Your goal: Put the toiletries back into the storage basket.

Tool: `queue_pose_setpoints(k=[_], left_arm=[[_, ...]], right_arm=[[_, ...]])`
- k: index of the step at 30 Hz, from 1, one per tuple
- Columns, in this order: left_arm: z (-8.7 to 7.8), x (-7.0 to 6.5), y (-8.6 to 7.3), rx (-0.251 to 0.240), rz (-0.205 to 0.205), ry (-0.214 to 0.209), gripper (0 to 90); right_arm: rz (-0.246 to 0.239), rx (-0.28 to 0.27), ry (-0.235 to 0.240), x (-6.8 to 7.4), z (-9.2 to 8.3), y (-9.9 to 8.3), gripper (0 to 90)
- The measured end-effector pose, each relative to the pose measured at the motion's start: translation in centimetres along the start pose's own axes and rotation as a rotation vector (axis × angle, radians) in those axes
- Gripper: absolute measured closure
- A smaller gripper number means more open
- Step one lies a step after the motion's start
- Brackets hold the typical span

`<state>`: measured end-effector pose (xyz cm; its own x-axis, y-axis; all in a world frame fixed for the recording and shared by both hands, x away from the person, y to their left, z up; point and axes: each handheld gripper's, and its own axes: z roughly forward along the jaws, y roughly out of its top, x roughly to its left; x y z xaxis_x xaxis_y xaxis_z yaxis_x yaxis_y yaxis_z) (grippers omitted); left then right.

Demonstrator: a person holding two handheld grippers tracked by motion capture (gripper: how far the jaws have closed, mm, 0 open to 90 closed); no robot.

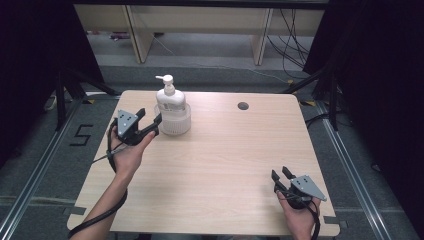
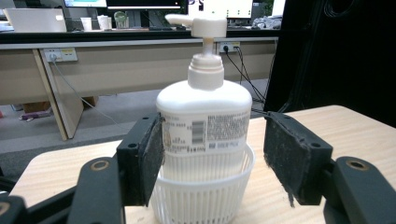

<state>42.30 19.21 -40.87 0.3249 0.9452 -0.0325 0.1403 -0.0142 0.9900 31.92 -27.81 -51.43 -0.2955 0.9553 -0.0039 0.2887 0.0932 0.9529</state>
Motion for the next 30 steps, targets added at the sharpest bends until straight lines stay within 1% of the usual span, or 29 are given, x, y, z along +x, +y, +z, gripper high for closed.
queue_pose_setpoints(k=[3, 6, 7, 8, 9, 12, 14, 17, 18, 19, 21, 22, 23, 24, 25, 26, 27, 29, 30], left_arm=[[-0.5, -0.1, -0.4, 0.000, 0.012, -0.002, 37.1], [-1.2, -0.3, -1.3, 0.003, 0.014, -0.010, 36.9], [-1.2, -0.3, -1.3, 0.003, 0.014, -0.010, 36.9], [-1.6, -0.3, -1.7, -0.005, 0.014, -0.016, 36.8], [-1.6, -0.3, -1.7, -0.005, 0.014, -0.016, 36.8], [-2.2, -0.2, -2.4, -0.001, 0.013, -0.019, 36.6], [-2.6, -0.2, -2.8, 0.003, 0.019, -0.018, 36.7], [-3.2, -0.2, -3.5, 0.001, 0.022, -0.018, 36.7], [-3.5, -0.1, -4.0, 0.003, 0.021, -0.017, 36.6], [-3.5, -0.1, -4.0, 0.003, 0.021, -0.017, 36.6], [-3.9, -0.1, -4.6, 0.007, 0.016, -0.018, 36.5], [-4.2, 0.0, -5.2, 0.018, 0.020, -0.019, 36.4], [-4.2, 0.0, -5.2, 0.018, 0.020, -0.019, 36.4], [-4.5, 0.1, -5.8, 0.022, 0.019, -0.017, 36.3], [-4.5, 0.1, -5.8, 0.022, 0.019, -0.017, 36.4], [-4.8, 0.3, -6.4, 0.025, 0.020, -0.013, 36.4], [-4.8, 0.3, -6.4, 0.025, 0.020, -0.013, 36.4], [-5.2, 0.5, -7.1, 0.030, 0.021, -0.010, 36.4], [-5.3, 0.5, -7.4, 0.032, 0.026, -0.007, 36.3]], right_arm=[[0.003, 0.001, -0.001, 0.0, 0.0, 0.0, 56.0], [0.004, 0.002, -0.001, 0.0, 0.0, 0.0, 55.9], [0.004, 0.002, -0.001, 0.0, 0.0, 0.0, 55.9], [0.001, 0.000, -0.001, 0.0, 0.0, 0.0, 55.9], [0.001, 0.000, -0.001, 0.0, 0.0, 0.0, 55.9], [0.003, -0.002, 0.006, 0.0, 0.0, 0.0, 55.9], [0.003, 0.003, -0.003, 0.0, 0.0, 0.0, 56.0], [0.000, 0.000, -0.001, 0.0, 0.0, 0.0, 55.9], [0.000, 0.003, -0.002, 0.0, 0.0, 0.0, 56.0], [0.000, 0.003, -0.002, 0.0, 0.0, 0.0, 56.0], [-0.001, 0.001, -0.001, 0.0, 0.0, 0.0, 55.9], [0.001, 0.001, -0.002, 0.0, 0.0, 0.0, 55.9], [0.001, 0.001, -0.002, 0.0, 0.0, 0.0, 55.9], [-0.023, -0.009, -0.010, -0.2, 0.0, 0.0, 55.9], [-0.017, -0.005, -0.006, -0.1, -0.1, 0.0, 55.9], [-0.018, 0.005, -0.011, -0.1, -0.1, 0.0, 55.9], [-0.018, 0.005, -0.011, -0.1, -0.1, 0.0, 55.9], [-0.022, -0.006, -0.010, -0.1, 0.0, 0.0, 55.9], [-0.014, -0.004, -0.011, -0.1, 0.0, 0.0, 55.9]])
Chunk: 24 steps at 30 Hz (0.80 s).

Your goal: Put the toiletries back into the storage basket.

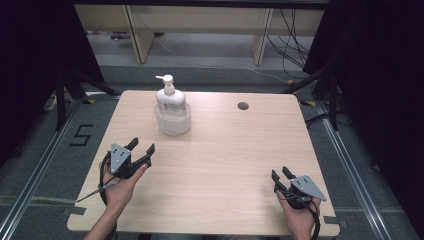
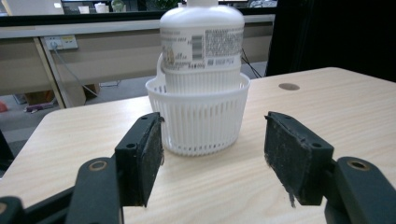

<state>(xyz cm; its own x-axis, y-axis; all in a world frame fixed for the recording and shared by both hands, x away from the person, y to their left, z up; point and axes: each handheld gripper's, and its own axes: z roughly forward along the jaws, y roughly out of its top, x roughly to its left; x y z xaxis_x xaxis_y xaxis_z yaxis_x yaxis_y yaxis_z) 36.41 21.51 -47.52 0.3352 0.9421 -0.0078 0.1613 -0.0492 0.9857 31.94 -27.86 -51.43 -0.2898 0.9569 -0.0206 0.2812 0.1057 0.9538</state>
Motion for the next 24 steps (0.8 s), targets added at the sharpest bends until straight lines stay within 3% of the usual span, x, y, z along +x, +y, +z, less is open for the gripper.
queue_pose_setpoints(k=[8, 14, 19, 20, 21, 24], left_arm=[[-1.2, 0.2, -3.0, 0.038, -0.002, 0.001, 36.4], [-1.3, 0.6, -4.7, 0.013, -0.013, 0.021, 36.7], [-1.3, 1.5, -5.2, 0.035, -0.034, 0.062, 36.8], [-1.3, 1.7, -5.2, 0.027, -0.037, 0.066, 36.6], [-1.3, 1.8, -5.2, 0.017, -0.044, 0.074, 36.8], [-1.3, 1.6, -5.3, 0.009, -0.036, 0.068, 36.6]], right_arm=[[0.023, 0.024, 0.017, 0.2, -0.1, 0.1, 55.9], [0.024, 0.025, 0.021, 0.2, -0.1, 0.1, 56.0], [0.017, 0.001, 0.013, 0.1, 0.0, 0.0, 56.0], [0.014, 0.006, 0.015, 0.0, 0.0, 0.0, 55.9], [0.042, 0.016, 0.020, 0.2, 0.0, 0.0, 55.9], [0.018, 0.006, 0.021, 0.0, 0.1, 0.0, 55.9]])
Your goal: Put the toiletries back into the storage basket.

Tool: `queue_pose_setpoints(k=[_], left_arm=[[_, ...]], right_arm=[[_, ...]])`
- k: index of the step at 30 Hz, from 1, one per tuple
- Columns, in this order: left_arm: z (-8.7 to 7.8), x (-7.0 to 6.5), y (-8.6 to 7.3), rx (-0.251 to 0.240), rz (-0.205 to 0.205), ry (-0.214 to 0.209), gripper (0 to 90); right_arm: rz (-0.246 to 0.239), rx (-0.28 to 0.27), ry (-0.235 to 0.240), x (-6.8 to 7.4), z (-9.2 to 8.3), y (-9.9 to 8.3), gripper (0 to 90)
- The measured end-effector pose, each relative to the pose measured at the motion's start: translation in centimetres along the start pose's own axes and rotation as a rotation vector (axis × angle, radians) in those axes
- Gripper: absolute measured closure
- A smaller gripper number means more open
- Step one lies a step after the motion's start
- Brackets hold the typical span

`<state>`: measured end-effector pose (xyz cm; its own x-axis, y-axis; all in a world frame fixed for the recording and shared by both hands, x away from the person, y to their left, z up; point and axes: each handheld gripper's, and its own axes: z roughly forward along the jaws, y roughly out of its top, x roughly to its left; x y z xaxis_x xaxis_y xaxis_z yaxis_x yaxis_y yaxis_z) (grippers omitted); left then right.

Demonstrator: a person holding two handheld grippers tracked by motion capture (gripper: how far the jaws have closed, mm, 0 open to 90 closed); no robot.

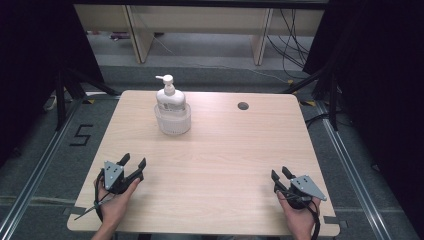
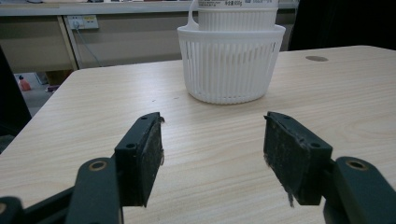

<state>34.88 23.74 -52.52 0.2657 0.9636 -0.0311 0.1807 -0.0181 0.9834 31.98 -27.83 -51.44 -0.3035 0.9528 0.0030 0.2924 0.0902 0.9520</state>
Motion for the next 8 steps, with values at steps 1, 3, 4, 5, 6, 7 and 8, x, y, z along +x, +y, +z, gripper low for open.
queue_pose_setpoints(k=[1, 3, 4, 5, 6, 7, 8], left_arm=[[-0.08, -0.08, 0.05, 0.010, 0.017, 0.002, 36.7], [-0.07, -0.19, 0.07, 0.013, 0.026, -0.005, 36.6], [-0.05, -0.16, 0.09, 0.014, 0.033, -0.009, 36.6], [-0.04, -0.14, 0.10, 0.015, 0.035, -0.010, 36.5], [-0.02, -0.13, 0.09, 0.015, 0.032, -0.009, 36.5], [-0.01, -0.12, 0.10, 0.016, 0.031, -0.008, 36.5], [0.01, -0.12, 0.11, 0.018, 0.031, -0.008, 36.5]], right_arm=[[-0.006, 0.001, 0.002, -0.05, 0.01, -0.01, 55.9], [0.000, 0.003, 0.005, -0.05, -0.01, 0.01, 55.9], [0.027, 0.002, 0.002, 0.17, 0.02, -0.03, 55.9], [0.013, 0.011, -0.007, 0.05, -0.11, 0.02, 55.8], [0.013, 0.011, -0.007, 0.05, -0.11, 0.02, 55.8], [0.026, 0.017, -0.011, 0.11, -0.19, 0.02, 55.8], [-0.002, 0.005, -0.012, -0.09, -0.14, 0.05, 55.7]])
